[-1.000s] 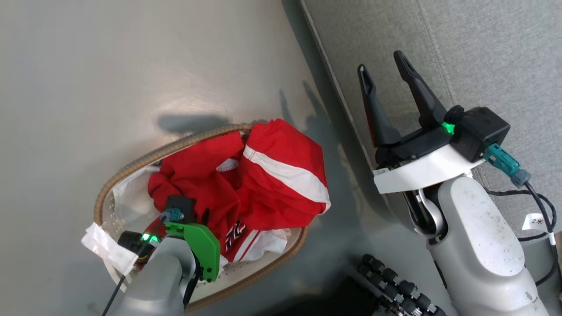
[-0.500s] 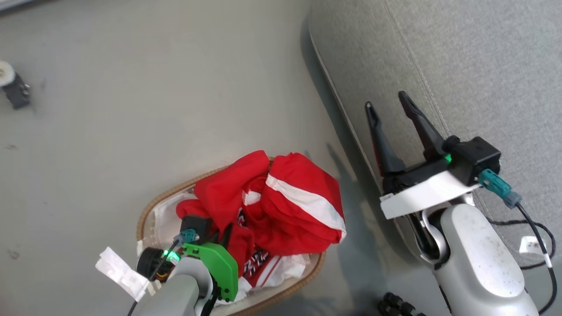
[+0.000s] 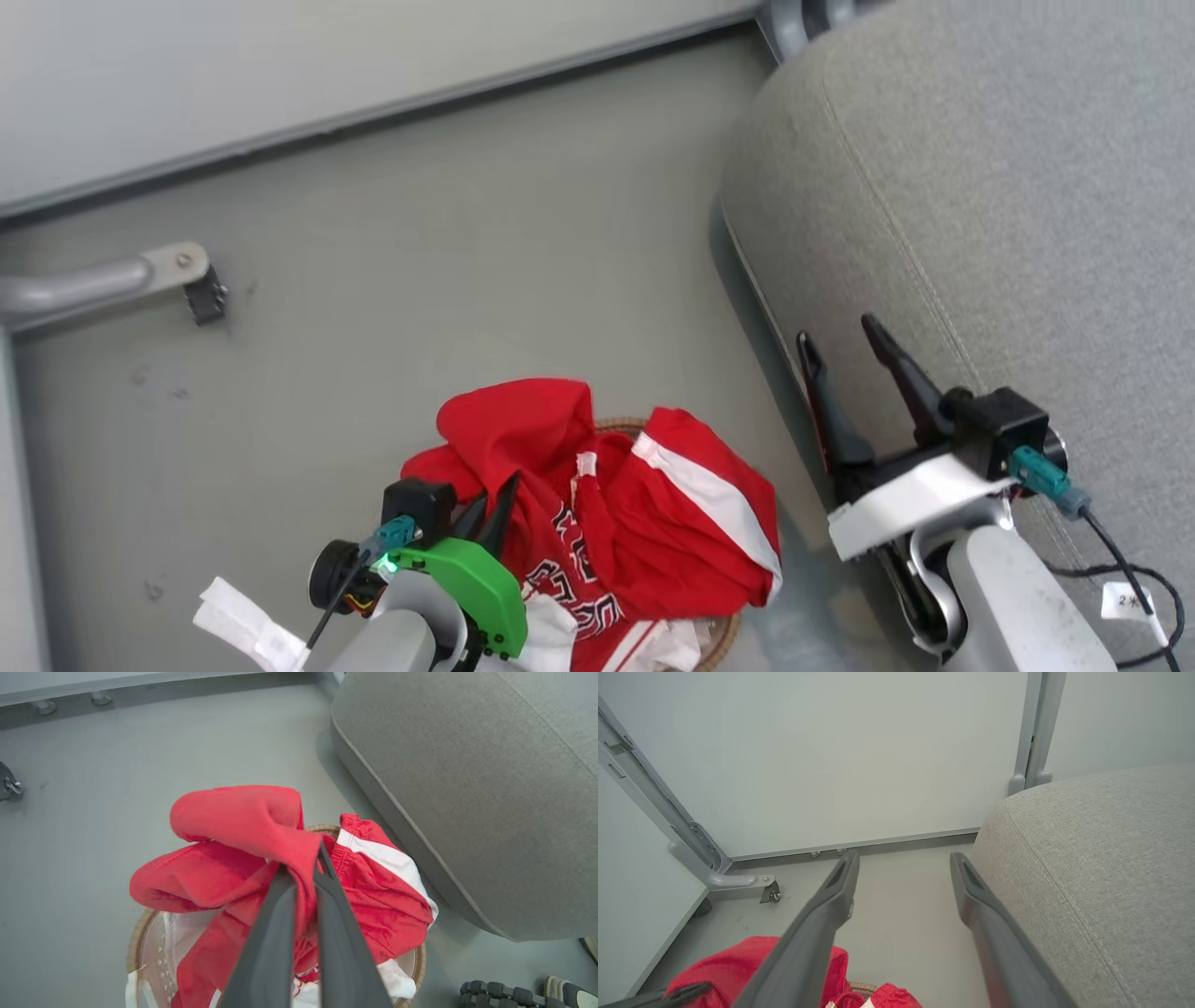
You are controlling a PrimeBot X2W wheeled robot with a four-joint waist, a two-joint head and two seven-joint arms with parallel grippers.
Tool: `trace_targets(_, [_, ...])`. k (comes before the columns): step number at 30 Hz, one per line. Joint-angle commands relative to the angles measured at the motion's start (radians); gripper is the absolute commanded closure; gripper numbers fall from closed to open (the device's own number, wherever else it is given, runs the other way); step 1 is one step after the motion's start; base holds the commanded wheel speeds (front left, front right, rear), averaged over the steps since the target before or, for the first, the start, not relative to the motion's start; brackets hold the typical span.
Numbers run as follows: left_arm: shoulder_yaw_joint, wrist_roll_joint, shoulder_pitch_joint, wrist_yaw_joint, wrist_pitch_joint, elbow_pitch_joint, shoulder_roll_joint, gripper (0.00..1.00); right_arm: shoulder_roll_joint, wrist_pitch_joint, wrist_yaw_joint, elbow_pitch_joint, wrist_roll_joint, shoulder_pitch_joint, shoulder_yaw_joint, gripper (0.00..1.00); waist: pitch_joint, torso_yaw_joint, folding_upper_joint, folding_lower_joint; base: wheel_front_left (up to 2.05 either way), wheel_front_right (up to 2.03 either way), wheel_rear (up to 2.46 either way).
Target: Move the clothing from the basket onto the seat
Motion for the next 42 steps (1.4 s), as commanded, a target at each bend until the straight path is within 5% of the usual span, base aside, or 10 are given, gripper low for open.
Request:
trace_targets(1, [0.019,0.019,0.031,-0.003,-0.004,-0.029,0.004,1.00,-0.009,-0.005,-0.001,0.008,-0.004,0.029,0.003,0.00,-0.100,0.058,-0.0001,0.0001,0.00,0.00,0.00])
trace_targets(19, [0.205,0.174,0.064,-0.003,-0.004,-0.498,-0.016,1.00,-0.015,-0.005,-0.001,0.047,-0.003,0.130,0.019,0.00,-0.219,0.080,-0.0001,0.0001,0.00,0.00,0.00])
trace_targets(42, [0.061,0.144,-0.001,-0.003,-0.002,-0.657,-0.024,1.00,-0.031,-0.005,-0.001,0.037,-0.004,-0.041,0.307,0.00,-0.194,0.164,-0.0001,0.0001,0.00,0.00,0.00])
